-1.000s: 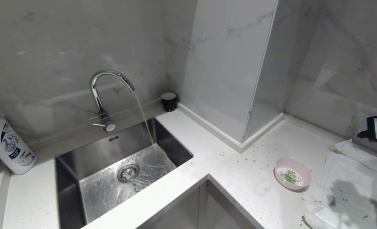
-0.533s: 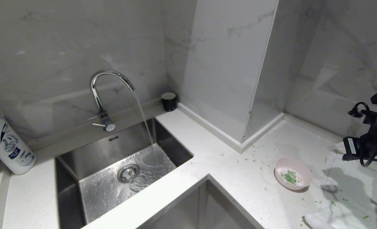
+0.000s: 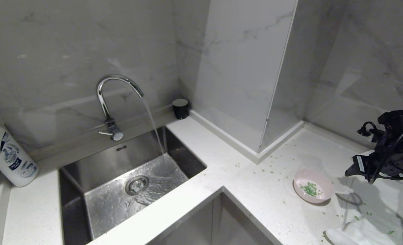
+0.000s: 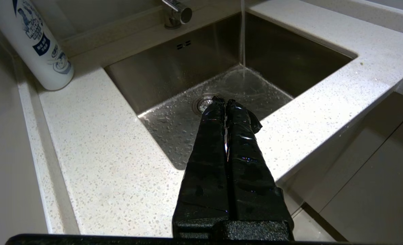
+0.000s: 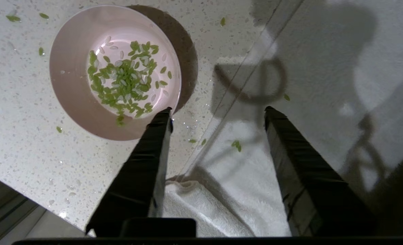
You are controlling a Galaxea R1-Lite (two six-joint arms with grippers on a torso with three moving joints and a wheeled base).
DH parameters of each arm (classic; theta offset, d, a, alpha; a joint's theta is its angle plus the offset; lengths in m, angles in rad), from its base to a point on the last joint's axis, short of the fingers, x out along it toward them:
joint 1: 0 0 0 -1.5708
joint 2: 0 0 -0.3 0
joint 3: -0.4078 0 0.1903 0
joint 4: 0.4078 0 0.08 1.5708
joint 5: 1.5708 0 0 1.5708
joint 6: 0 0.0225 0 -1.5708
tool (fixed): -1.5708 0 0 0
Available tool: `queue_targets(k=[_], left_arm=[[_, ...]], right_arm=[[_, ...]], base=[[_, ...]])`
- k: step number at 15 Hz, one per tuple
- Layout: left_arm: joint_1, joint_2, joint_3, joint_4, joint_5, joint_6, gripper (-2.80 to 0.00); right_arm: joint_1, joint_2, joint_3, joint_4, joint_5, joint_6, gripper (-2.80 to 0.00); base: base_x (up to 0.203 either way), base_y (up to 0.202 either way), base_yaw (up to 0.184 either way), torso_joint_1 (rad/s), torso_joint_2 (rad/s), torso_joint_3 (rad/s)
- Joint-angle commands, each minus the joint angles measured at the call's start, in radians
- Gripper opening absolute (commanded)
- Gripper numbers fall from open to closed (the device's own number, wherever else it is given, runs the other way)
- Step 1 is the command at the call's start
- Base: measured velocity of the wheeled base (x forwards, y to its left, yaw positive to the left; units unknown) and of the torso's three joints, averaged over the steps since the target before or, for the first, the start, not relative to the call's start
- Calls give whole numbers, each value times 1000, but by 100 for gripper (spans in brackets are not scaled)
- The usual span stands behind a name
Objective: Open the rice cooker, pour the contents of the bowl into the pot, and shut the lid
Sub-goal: Fill a bowl with water from the tap
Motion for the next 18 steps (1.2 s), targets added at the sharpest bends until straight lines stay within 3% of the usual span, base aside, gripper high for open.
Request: queue_targets(k=[1,18], left_arm=[[0,1,1,0,-1,1,-280],[0,1,1,-1,1,-2,-280]], right_arm=[[1,72,-3,-22,5,0,0],[16,284,-97,-61,84,9,0]], base=[[0,0,0,0,0,0],[0,0,0,0,0,0]])
